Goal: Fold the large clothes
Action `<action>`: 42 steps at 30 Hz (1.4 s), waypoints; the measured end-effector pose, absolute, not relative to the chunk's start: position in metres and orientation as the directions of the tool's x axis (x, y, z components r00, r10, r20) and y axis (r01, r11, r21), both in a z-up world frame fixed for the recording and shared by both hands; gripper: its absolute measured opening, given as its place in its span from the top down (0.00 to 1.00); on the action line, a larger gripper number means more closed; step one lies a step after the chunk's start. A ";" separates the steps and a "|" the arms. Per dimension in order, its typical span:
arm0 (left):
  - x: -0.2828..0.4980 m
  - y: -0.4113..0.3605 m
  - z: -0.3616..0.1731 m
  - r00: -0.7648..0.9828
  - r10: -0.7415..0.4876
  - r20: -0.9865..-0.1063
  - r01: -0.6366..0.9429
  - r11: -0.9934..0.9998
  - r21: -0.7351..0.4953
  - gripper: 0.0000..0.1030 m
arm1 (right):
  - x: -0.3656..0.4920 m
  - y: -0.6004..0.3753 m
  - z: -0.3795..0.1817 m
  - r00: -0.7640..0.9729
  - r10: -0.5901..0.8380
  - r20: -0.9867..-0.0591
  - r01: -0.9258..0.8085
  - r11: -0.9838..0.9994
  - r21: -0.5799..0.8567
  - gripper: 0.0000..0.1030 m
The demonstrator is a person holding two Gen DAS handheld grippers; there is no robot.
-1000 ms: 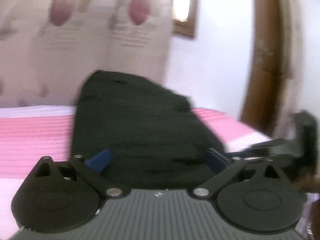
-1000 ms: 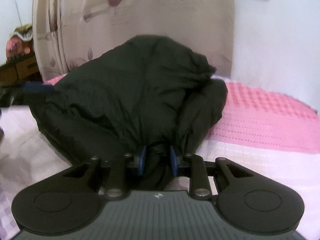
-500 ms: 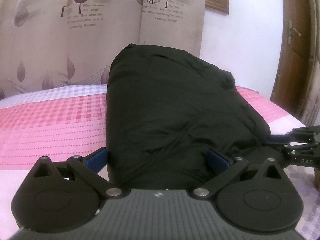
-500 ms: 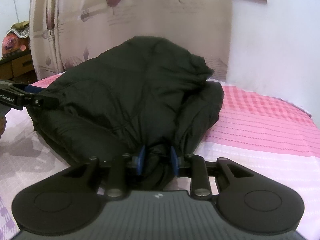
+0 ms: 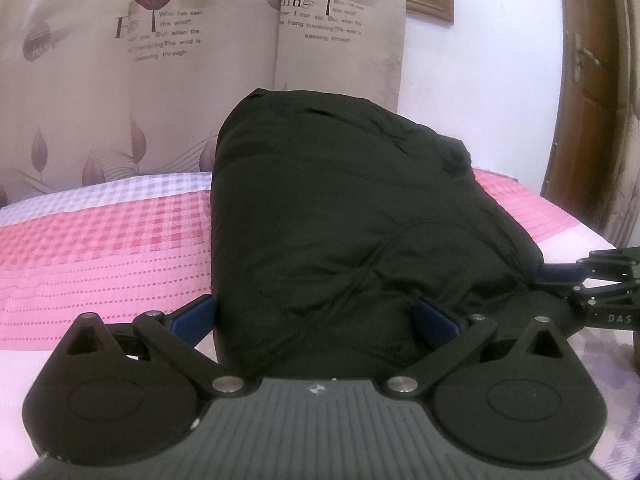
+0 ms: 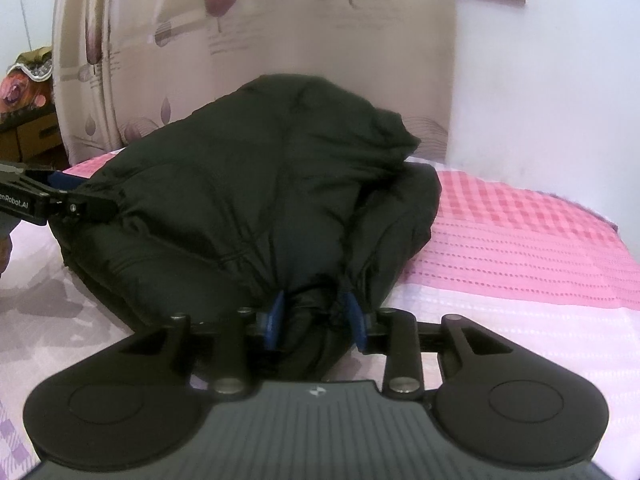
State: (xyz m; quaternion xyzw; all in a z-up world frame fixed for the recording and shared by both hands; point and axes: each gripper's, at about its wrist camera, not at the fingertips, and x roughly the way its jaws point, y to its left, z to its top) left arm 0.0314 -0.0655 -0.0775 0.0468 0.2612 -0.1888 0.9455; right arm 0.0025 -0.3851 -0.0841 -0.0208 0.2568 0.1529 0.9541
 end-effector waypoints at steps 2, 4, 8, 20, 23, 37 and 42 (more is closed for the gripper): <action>0.032 -0.065 -0.077 0.790 -0.336 -0.513 0.386 0.922 -0.009 0.00 | 0.003 -0.385 -0.084 0.821 0.281 -0.496 -0.302 0.953 0.041 0.66; 0.033 -0.063 -0.077 0.787 -0.341 -0.514 0.387 0.922 -0.017 0.00 | 0.004 -0.386 -0.084 0.820 0.283 -0.497 -0.302 0.952 0.044 0.66; 0.028 -0.055 -0.075 0.806 -0.336 -0.488 0.375 0.927 -0.020 0.00 | 0.005 -0.387 -0.085 0.817 0.291 -0.499 -0.302 0.951 0.059 0.65; -0.005 -0.034 -0.053 0.747 -0.582 -0.321 0.570 0.809 -0.143 0.37 | 0.010 -0.394 -0.089 0.822 0.261 -0.506 -0.251 0.964 0.089 0.40; 0.010 -0.047 -0.071 0.704 -0.591 -0.394 0.583 0.798 -0.154 0.54 | 0.012 -0.399 -0.091 0.818 0.268 -0.509 -0.241 0.963 0.120 0.38; 0.023 -0.045 -0.089 0.668 -0.622 -0.407 0.600 0.775 -0.199 0.54 | 0.031 -0.366 0.009 0.879 0.330 -0.344 -0.348 0.937 0.009 0.38; 0.021 -0.044 -0.090 0.670 -0.627 -0.398 0.599 0.773 -0.209 0.53 | 0.118 -0.295 0.062 0.785 0.491 -0.379 -0.544 0.838 -0.042 0.64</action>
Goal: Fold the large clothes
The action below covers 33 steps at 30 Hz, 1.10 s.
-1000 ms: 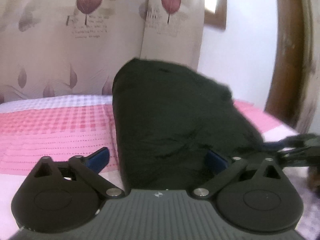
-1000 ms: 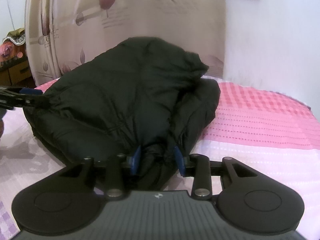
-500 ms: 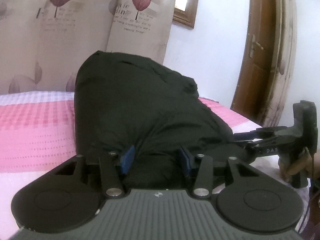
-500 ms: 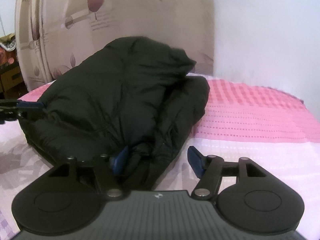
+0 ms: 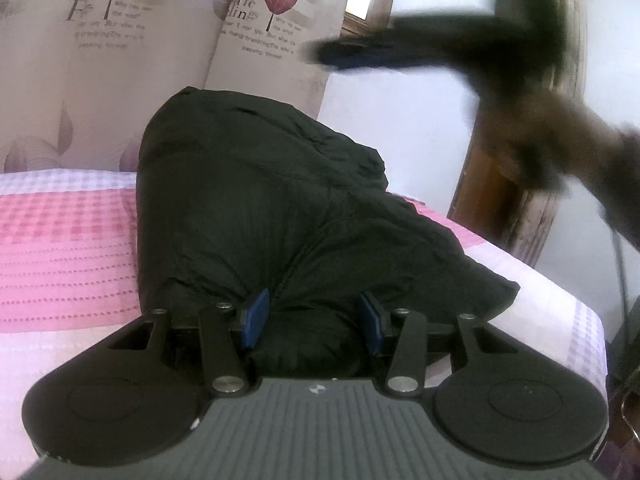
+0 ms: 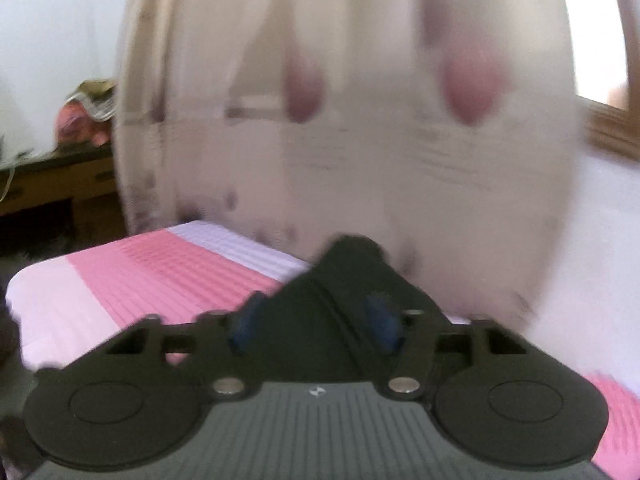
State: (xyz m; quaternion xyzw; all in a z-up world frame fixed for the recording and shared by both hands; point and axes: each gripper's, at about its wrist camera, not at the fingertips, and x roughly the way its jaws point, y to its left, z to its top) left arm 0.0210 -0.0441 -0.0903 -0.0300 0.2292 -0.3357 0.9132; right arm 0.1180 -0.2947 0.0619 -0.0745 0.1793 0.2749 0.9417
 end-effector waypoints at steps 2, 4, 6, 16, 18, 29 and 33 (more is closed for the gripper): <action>0.021 -0.044 -0.091 0.670 -0.627 -0.398 0.601 0.772 -0.206 0.53 | 0.164 -0.263 0.062 0.756 0.481 -0.443 -0.563 0.824 -0.067 0.79; 0.020 -0.044 -0.091 0.669 -0.628 -0.397 0.601 0.772 -0.207 0.53 | 0.201 -0.241 0.053 0.731 0.464 -0.500 -0.566 0.822 -0.063 0.82; 0.019 -0.045 -0.090 0.669 -0.630 -0.395 0.600 0.771 -0.212 0.53 | 0.230 -0.225 0.036 0.723 0.392 -0.569 -0.541 0.833 -0.114 0.83; 0.018 -0.041 -0.090 0.647 -0.661 -0.381 0.615 0.747 -0.253 0.51 | 0.288 -0.245 -0.044 0.616 0.353 -0.704 -0.451 0.891 0.053 0.89; 0.018 -0.040 -0.089 0.646 -0.662 -0.380 0.613 0.747 -0.258 0.51 | 0.295 -0.250 -0.052 0.607 0.362 -0.708 -0.439 0.895 0.081 0.89; 0.016 -0.044 -0.088 0.650 -0.643 -0.404 0.612 0.759 -0.223 0.50 | 0.216 -0.282 0.019 0.729 0.352 -0.587 -0.433 0.901 0.002 0.85; 0.016 -0.044 -0.088 0.653 -0.643 -0.401 0.612 0.759 -0.220 0.49 | 0.178 -0.322 0.002 0.708 0.237 -0.666 -0.390 0.916 -0.089 0.87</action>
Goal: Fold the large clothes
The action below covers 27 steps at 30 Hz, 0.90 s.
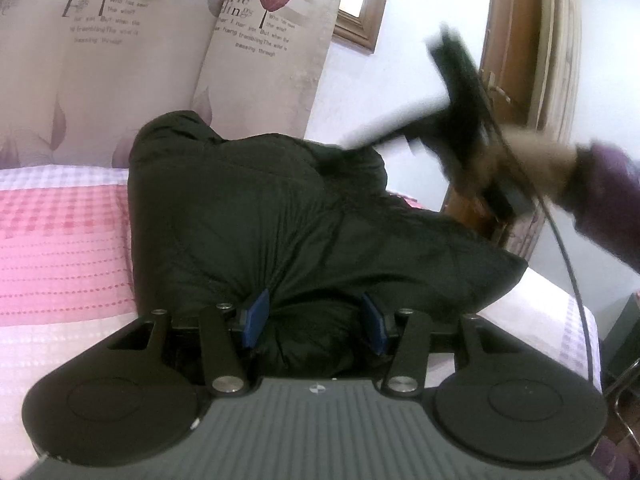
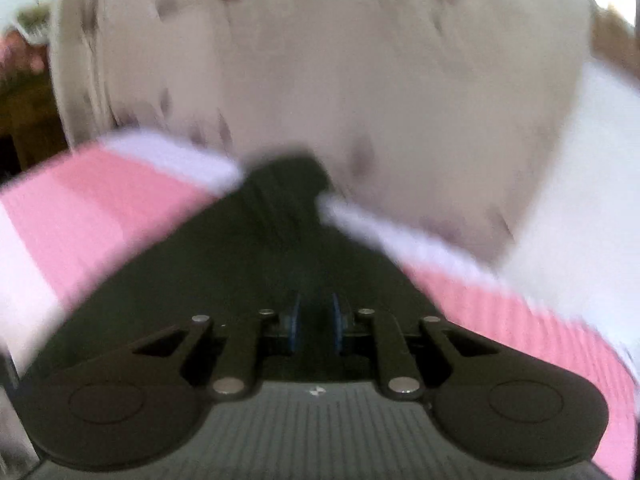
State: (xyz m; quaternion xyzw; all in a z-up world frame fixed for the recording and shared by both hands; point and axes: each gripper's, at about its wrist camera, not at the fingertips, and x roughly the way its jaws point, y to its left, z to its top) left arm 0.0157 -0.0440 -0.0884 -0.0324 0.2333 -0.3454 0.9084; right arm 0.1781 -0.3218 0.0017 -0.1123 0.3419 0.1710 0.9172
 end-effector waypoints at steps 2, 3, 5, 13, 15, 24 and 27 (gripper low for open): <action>0.015 -0.044 -0.088 0.653 -0.643 -0.401 0.616 0.758 -0.214 0.49 | 0.172 -0.345 -0.022 0.692 0.225 -0.686 -0.350 0.936 -0.046 0.88; 0.014 -0.045 -0.088 0.654 -0.640 -0.403 0.617 0.760 -0.206 0.49 | 0.171 -0.362 -0.031 0.684 0.274 -0.676 -0.315 0.947 0.065 0.88; 0.014 -0.046 -0.088 0.656 -0.637 -0.406 0.619 0.761 -0.194 0.49 | 0.175 -0.377 -0.046 0.674 0.330 -0.661 -0.276 0.942 0.189 0.89; 0.013 -0.046 -0.087 0.661 -0.626 -0.415 0.617 0.767 -0.174 0.48 | 0.169 -0.387 -0.056 0.715 0.370 -0.594 -0.252 0.928 0.275 0.85; 0.013 -0.046 -0.087 0.660 -0.628 -0.412 0.617 0.766 -0.178 0.47 | 0.145 -0.397 -0.041 0.769 0.359 -0.529 -0.216 0.924 0.315 0.79; 0.012 -0.046 -0.088 0.654 -0.642 -0.400 0.628 0.756 -0.186 0.40 | 0.013 -0.414 -0.039 0.761 0.416 -0.497 -0.202 0.881 0.429 0.32; 0.009 -0.046 -0.087 0.657 -0.643 -0.394 0.631 0.755 -0.180 0.39 | 0.007 -0.403 -0.065 0.737 0.390 -0.553 -0.188 0.903 0.386 0.63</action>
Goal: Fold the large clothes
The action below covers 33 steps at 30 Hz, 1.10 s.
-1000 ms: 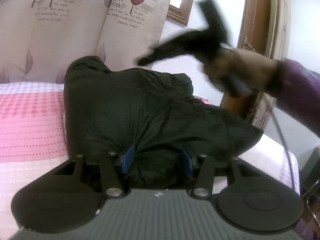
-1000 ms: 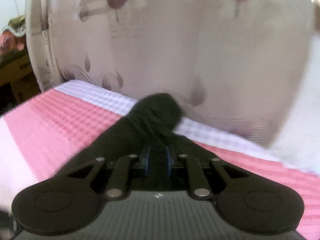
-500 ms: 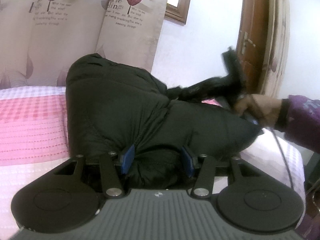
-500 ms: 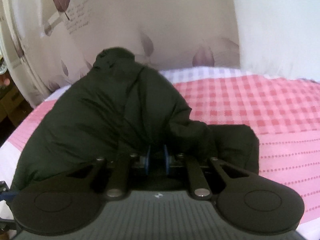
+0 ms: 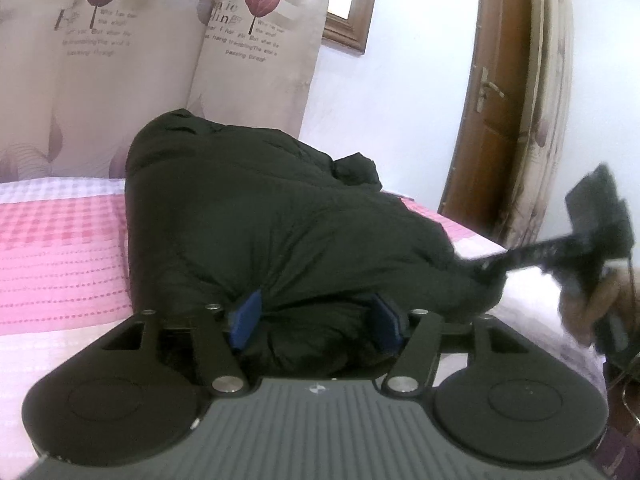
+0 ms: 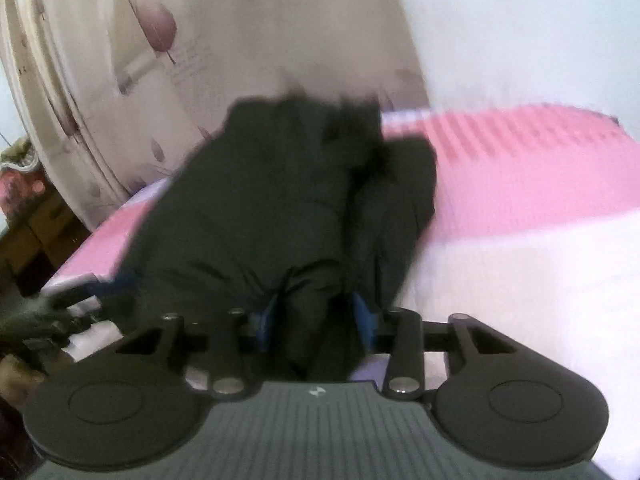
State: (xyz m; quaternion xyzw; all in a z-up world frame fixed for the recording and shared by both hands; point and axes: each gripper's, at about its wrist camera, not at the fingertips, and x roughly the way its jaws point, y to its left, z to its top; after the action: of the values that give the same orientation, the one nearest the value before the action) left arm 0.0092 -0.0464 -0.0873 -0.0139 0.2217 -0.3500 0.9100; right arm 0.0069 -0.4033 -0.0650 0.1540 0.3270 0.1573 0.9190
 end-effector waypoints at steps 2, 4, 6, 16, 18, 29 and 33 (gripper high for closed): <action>0.009 -0.047 -0.087 0.660 -0.639 -0.394 0.629 0.757 -0.175 0.39 | 0.010 -0.401 -0.078 0.739 0.391 -0.549 -0.182 0.900 0.396 0.63; 0.009 -0.046 -0.087 0.659 -0.641 -0.393 0.631 0.756 -0.176 0.37 | 0.013 -0.402 -0.083 0.740 0.404 -0.538 -0.166 0.885 0.436 0.63; 0.008 -0.046 -0.087 0.652 -0.651 -0.389 0.641 0.747 -0.176 0.32 | 0.010 -0.405 -0.080 0.740 0.419 -0.527 -0.173 0.875 0.453 0.62; 0.000 -0.061 -0.088 0.651 -0.642 -0.406 0.676 0.733 -0.074 0.10 | 0.013 -0.404 -0.072 0.770 0.366 -0.523 -0.136 0.895 0.425 0.12; 0.000 -0.060 -0.088 0.651 -0.643 -0.404 0.675 0.734 -0.082 0.10 | 0.022 -0.407 -0.079 0.760 0.389 -0.521 -0.127 0.875 0.468 0.10; -0.003 -0.065 -0.087 0.662 -0.626 -0.411 0.668 0.742 -0.054 0.06 | 0.050 -0.390 -0.092 0.687 0.517 -0.511 -0.199 0.809 0.553 0.03; -0.003 -0.066 -0.087 0.662 -0.624 -0.415 0.670 0.741 -0.046 0.05 | 0.049 -0.392 -0.093 0.687 0.523 -0.505 -0.206 0.806 0.555 0.03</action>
State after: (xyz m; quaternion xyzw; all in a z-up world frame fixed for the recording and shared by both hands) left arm -0.0026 -0.0656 -0.0865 0.0554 0.2064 -0.3554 0.9099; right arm 0.0493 -0.3917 -0.0932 0.2344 0.3384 0.2055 0.8879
